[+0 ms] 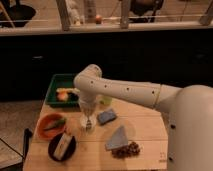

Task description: Place fork in paper cup

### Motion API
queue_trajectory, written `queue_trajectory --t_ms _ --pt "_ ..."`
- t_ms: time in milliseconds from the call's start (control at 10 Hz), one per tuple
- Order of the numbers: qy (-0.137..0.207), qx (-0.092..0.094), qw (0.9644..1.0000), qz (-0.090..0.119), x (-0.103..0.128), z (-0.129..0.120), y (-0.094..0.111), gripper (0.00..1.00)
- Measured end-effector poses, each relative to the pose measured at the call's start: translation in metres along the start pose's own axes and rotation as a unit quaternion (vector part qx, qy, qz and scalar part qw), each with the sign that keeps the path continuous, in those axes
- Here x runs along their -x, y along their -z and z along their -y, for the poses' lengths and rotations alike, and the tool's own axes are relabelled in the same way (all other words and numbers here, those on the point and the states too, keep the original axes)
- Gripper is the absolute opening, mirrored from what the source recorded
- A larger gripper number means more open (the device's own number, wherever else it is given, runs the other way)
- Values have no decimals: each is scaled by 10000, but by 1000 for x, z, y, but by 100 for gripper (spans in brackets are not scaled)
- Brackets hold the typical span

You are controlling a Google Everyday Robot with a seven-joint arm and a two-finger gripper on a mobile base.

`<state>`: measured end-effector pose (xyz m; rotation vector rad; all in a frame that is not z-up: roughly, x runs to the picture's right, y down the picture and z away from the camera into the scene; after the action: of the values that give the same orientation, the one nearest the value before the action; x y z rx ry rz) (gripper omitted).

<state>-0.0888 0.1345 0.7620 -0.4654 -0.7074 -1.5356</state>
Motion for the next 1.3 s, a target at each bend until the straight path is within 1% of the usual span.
queue_trajectory --t_ms 200,300,1300 --pt "-3 -18 10000 15 0 -1 -1 77" --pt "-5 -20 10000 16 -1 -1 -1 80" --pt "15 -37 10000 24 -2 1 -4 80"
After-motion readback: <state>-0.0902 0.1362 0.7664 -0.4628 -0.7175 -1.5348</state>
